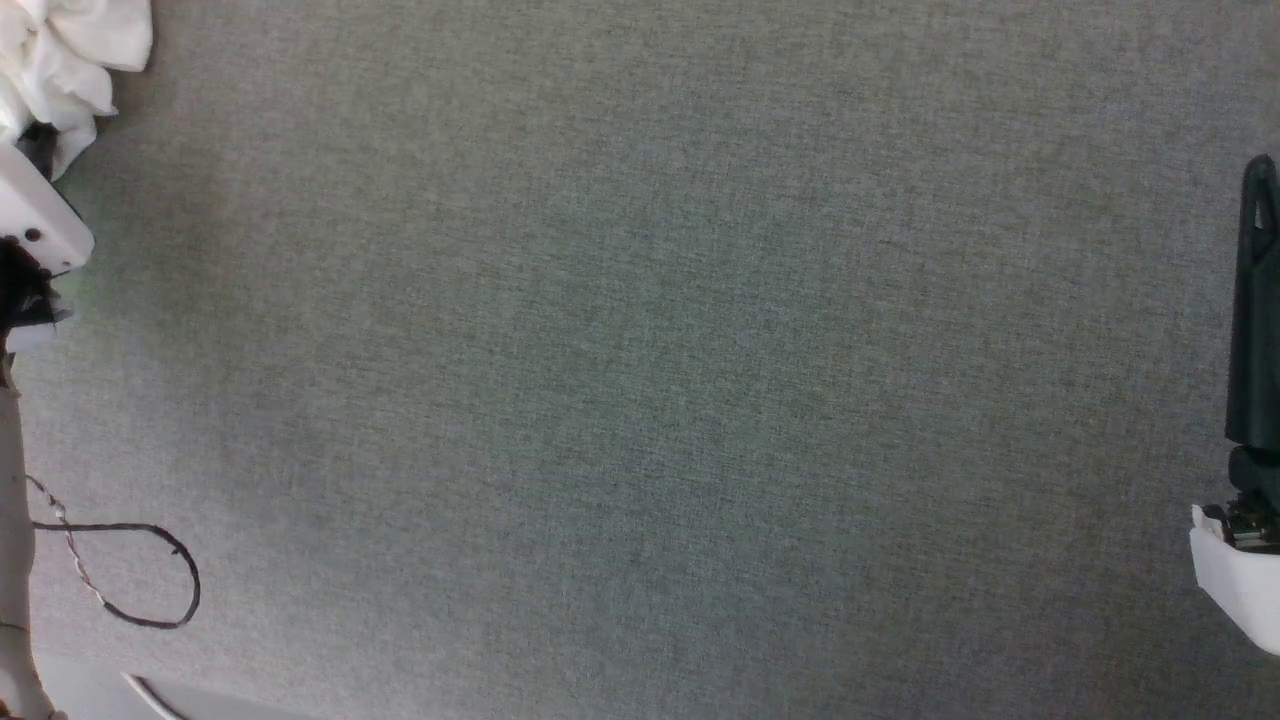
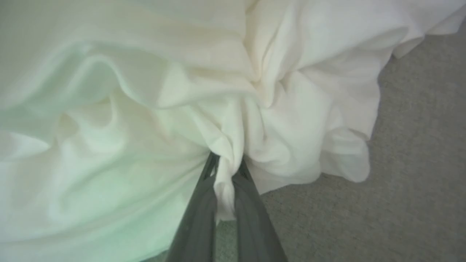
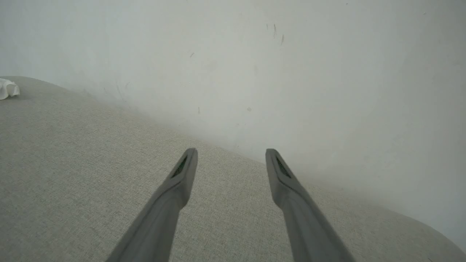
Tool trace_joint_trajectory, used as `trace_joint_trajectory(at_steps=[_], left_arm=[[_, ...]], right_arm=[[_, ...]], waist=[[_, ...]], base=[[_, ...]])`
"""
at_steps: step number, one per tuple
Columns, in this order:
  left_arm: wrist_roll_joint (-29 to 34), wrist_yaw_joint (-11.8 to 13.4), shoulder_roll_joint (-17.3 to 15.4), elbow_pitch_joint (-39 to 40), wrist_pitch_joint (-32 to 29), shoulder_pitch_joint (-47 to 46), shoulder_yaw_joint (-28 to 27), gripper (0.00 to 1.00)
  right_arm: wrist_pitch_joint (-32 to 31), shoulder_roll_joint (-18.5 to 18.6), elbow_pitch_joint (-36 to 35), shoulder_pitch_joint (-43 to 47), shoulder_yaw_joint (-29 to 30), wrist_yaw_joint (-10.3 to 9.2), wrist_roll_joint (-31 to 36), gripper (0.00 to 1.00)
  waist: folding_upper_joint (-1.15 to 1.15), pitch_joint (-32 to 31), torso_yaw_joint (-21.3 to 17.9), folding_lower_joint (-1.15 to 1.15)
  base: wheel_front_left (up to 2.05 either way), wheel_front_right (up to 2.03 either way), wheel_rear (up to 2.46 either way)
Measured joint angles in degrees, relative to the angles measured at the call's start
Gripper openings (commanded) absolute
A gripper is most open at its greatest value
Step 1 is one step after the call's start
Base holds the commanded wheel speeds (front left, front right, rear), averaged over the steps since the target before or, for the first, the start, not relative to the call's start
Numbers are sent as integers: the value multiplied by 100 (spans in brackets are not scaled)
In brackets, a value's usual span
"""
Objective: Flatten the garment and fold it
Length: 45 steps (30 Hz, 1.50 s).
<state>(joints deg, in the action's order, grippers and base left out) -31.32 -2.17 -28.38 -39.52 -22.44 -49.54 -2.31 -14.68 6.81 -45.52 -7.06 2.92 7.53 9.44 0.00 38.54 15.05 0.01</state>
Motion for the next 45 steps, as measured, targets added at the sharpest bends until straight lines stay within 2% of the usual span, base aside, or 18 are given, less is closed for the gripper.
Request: trace_joint_trajectory(at_steps=[6, 12, 21, 27, 37, 45], left_arm=[[-55, -130, -48, -170, 47, -16, -3, 0], [-54, -127, -326, 14, 135, -18, -90, 0], [-67, -58, -533, 1011, 104, -298, -137, 0], [-26, 13, -589, 1705, -35, -759, 1, 0], [0, 174, -76, 2376, -288, -1614, 446, 0], [-159, 226, 694, 2625, -408, -2204, 879, 0]], right_arm=[[124, -89, 166, -4, -35, 0, -67, 100], [467, -255, 549, -3, -101, 0, -203, 100], [1033, -372, 1181, 86, 16, 0, -522, 100], [1359, -376, 1551, 300, 227, 0, -1050, 100], [1836, -379, 2087, 560, 447, 0, -1570, 100], [1987, -379, 2297, 794, 714, 0, -1737, 100]], waist=[[-1, -201, 19, 0], [-1, -545, -3, -1], [-1, -1285, -62, -1], [-1, -1847, -132, -2], [-1, -2764, -366, -2], [-1, -3316, -712, -2]], base=[[0, 0, 0], [0, 0, 0], [0, 0, 0], [0, 0, 0], [0, 0, 0], [0, 0, 0]])
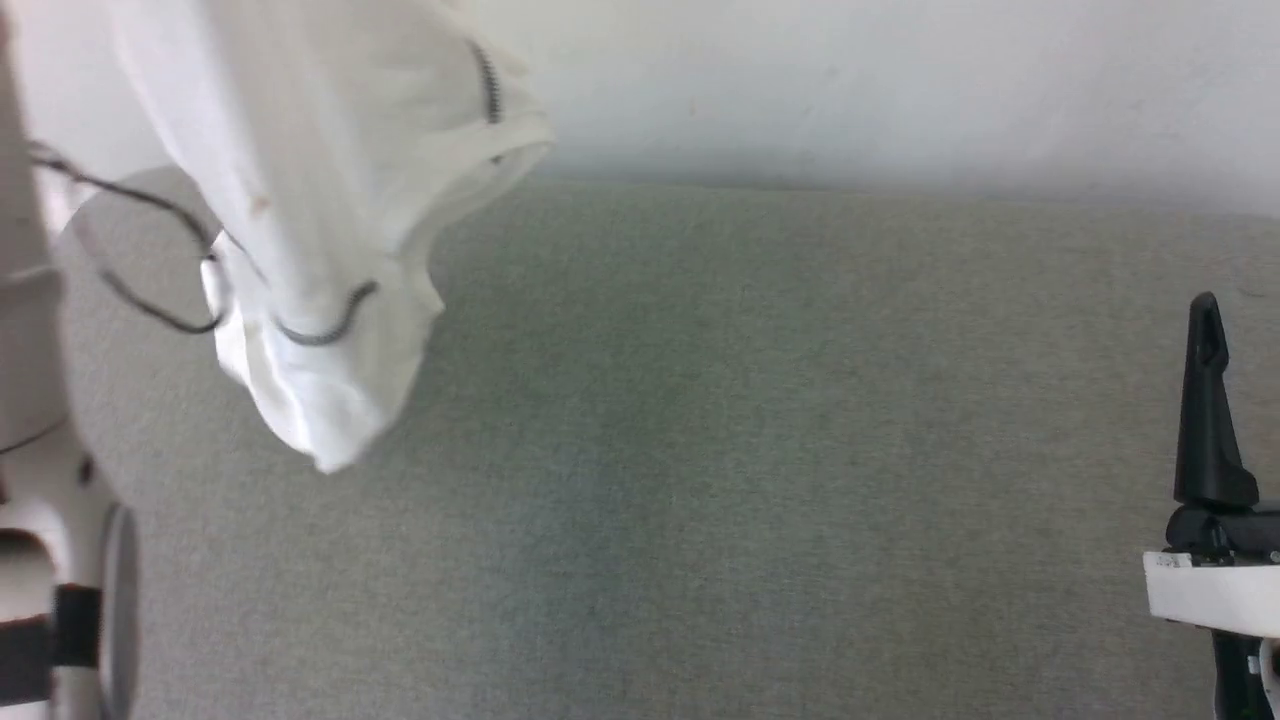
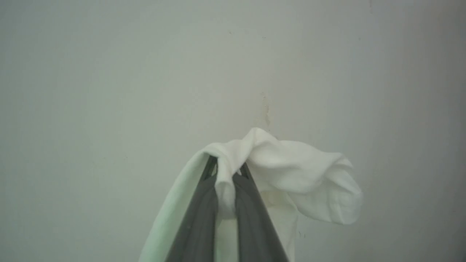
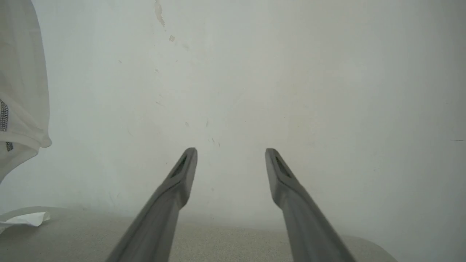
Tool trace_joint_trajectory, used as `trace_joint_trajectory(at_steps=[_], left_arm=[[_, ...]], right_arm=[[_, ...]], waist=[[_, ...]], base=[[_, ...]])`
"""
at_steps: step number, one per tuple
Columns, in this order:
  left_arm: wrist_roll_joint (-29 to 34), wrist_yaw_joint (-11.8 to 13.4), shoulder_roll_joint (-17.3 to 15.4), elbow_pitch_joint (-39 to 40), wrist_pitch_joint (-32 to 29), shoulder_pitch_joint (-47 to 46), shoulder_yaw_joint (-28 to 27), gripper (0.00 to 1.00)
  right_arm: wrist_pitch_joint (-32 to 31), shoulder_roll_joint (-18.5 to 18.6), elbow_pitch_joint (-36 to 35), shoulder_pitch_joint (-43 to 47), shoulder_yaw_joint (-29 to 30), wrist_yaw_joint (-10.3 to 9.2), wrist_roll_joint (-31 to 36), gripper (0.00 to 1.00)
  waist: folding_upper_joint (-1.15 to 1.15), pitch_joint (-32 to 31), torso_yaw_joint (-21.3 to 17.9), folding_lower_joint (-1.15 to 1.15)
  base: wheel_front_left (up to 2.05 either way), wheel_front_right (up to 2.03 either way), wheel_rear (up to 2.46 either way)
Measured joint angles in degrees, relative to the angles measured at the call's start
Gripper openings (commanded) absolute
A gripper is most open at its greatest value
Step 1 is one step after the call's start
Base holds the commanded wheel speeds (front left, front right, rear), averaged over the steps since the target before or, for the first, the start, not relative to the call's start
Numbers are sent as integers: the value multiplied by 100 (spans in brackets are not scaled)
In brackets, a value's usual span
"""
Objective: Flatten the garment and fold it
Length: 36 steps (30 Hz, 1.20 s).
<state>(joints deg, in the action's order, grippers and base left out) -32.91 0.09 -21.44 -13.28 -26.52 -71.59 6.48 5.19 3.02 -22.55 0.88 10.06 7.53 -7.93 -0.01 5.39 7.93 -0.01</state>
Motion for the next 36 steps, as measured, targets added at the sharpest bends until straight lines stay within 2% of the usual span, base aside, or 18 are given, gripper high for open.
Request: trace_joint_trajectory(at_steps=[9, 15, 18, 22, 29, 32, 34, 36], left_arm=[[-467, -2, 1053, 290, -194, -227, 504, 0], [-725, -1, 1550, 495, -246, -226, 792, 0], [-826, 1, 1671, 601, -157, 34, 944, 0], [-1162, 140, 1797, 746, 201, 742, 1127, 0], [-1128, 214, 1828, 894, 864, 2593, 1902, 0], [-995, 208, 1809, 766, 1109, 3401, 2164, 0], [-812, 197, 1684, 544, 1183, 3839, 2427, 0], [-858, 204, 1674, 253, 1262, 4277, 2480, 0]], right_arm=[[93, 0, 146, 52, 33, 0, -125, 100], [125, 0, 215, 52, 142, 0, -129, 100], [141, 0, 232, 53, 242, 0, -148, 100], [140, 1, 233, 55, 348, 0, -171, 100], [93, 1, 164, 55, 409, 0, -178, 100], [80, 0, 123, 54, 410, 0, -178, 100], [57, 0, 98, 52, 402, 0, -178, 100], [40, -1, 73, 49, 382, 0, -177, 100]], waist=[[0, -345, -418, 0], [0, -423, -670, 1], [0, -450, -766, 1], [0, -478, -856, 1], [0, -370, -989, 1], [0, -256, -1027, 1], [0, -172, -1054, 1], [0, -86, -1084, 1]], base=[[0, 0, 0], [0, 0, 0], [0, 0, 0], [0, 0, 0], [0, 0, 0], [0, 0, 0], [0, 0, 0], [0, 0, 0]])
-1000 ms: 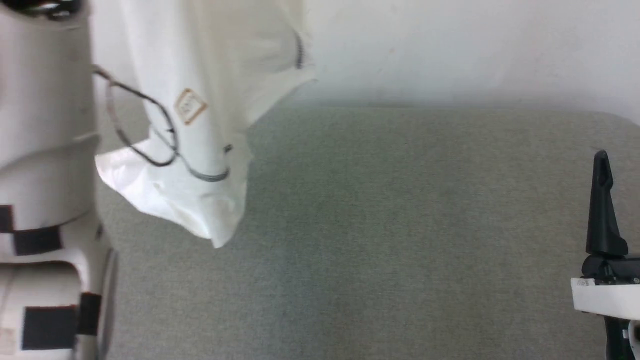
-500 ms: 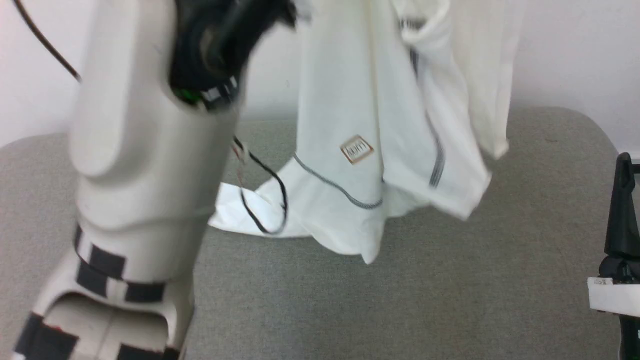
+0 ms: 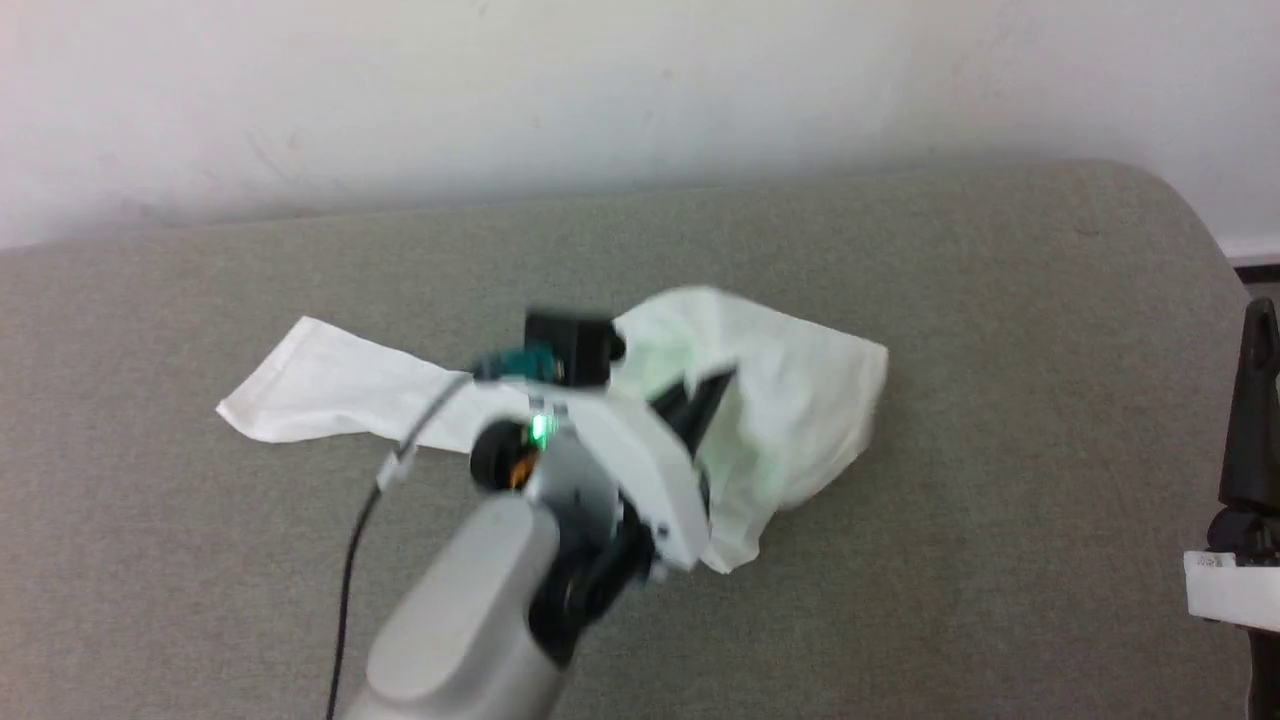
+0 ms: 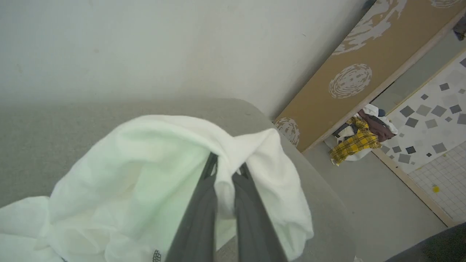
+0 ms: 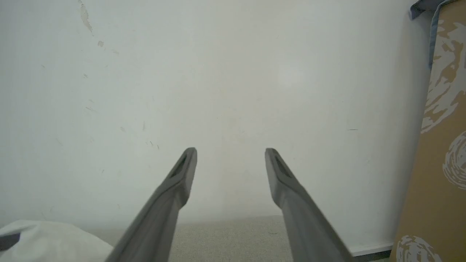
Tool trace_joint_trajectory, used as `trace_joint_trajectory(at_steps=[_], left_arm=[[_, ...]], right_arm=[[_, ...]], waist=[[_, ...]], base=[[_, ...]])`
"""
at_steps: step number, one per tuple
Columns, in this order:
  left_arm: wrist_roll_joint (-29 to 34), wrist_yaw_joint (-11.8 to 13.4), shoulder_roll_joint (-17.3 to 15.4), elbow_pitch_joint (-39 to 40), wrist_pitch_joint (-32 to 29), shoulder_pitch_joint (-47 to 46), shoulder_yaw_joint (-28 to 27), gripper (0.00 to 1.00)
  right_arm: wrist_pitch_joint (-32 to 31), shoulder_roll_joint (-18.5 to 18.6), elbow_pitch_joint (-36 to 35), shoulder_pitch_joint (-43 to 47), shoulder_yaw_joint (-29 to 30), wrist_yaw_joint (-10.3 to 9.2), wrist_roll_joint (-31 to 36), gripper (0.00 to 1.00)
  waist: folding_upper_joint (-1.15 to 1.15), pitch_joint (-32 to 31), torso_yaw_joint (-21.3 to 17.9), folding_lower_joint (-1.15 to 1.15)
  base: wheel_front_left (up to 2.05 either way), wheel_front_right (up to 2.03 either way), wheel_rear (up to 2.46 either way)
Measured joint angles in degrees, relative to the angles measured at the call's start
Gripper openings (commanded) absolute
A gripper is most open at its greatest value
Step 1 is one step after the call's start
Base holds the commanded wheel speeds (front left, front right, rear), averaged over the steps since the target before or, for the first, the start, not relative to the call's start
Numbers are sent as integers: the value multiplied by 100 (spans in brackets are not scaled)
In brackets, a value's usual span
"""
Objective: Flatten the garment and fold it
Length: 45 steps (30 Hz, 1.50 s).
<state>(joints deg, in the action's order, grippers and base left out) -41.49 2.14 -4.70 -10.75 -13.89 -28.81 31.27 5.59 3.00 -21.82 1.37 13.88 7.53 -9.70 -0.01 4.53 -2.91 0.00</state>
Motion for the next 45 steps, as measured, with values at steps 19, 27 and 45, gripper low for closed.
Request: trace_joint_trajectory(at_steps=[19, 27, 45], left_arm=[[163, 11, -88, -423, 1204, 359, -49, 100], [575, 659, -1112, 1419, 2439, 1538, -1006, 100], [2719, 795, -924, 2460, 2862, 4145, -2208, 100]], right_arm=[[-37, 1, 129, -102, -59, 0, -42, 100], [-34, 2, 212, 99, -47, 0, -114, 100], [110, 0, 1025, 871, 76, 0, -193, 100]], waist=[[0, 112, 59, 0], [0, -134, 142, -1], [0, -87, 355, -1]], base=[[0, 0, 0], [0, 0, 0], [0, 0, 0]])
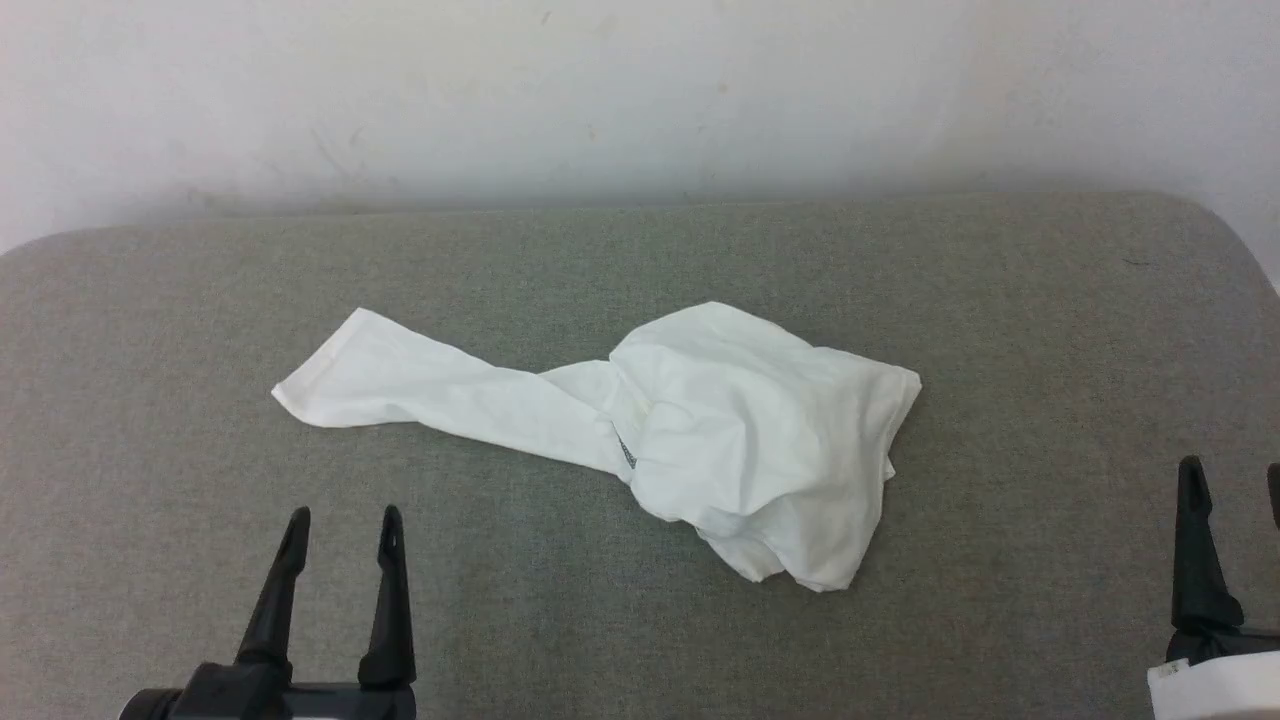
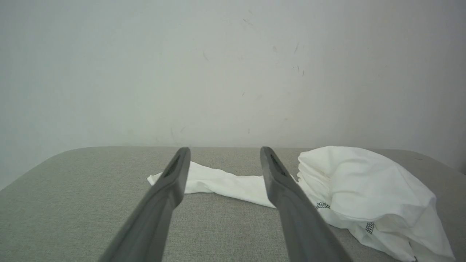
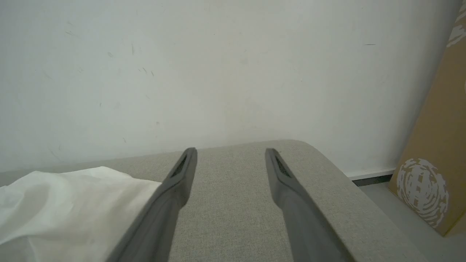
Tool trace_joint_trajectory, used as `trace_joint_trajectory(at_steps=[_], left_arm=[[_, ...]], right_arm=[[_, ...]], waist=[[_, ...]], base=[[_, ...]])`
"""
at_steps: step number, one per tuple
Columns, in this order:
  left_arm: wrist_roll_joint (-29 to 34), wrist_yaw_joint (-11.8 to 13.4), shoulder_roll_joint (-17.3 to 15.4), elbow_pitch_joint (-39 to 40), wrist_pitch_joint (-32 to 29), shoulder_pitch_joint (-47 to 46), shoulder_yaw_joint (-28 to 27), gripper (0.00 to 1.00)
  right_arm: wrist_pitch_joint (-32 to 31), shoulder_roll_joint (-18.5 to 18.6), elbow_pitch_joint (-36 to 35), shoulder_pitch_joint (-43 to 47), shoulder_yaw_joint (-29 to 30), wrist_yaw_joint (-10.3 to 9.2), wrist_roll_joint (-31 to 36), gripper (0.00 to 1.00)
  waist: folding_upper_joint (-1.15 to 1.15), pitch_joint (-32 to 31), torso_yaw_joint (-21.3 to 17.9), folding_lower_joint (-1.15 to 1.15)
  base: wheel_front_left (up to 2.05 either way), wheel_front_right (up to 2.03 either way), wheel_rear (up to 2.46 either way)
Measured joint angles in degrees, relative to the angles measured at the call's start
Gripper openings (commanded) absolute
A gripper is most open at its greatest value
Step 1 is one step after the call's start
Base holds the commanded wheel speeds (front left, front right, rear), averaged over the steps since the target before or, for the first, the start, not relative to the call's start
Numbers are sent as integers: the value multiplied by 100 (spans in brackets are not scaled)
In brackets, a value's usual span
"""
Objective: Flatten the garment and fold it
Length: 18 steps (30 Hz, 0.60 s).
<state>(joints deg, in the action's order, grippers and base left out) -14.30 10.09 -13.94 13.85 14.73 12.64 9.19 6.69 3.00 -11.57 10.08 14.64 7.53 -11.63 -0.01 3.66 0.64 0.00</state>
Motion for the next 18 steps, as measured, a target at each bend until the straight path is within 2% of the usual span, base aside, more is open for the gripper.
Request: trace_joint_trajectory(at_steps=[8, 15, 18], left_arm=[[325, -319, 269, -43, 0, -65, -181, 100], [495, -561, 490, -27, 0, -282, -241, 100], [549, -659, 580, -30, -1, -398, -240, 100]], right_arm=[[-86, 1, 159, -260, -142, 0, 112, 100], [-1114, 14, -46, -1474, -535, 0, 605, 100], [-1726, 237, 90, -1984, -732, 1, 625, 100]], waist=[[0, 149, 16, 0], [0, 420, 138, 1], [0, 545, 240, 1]], base=[[0, 0, 0], [0, 0, 0], [0, 0, 0]])
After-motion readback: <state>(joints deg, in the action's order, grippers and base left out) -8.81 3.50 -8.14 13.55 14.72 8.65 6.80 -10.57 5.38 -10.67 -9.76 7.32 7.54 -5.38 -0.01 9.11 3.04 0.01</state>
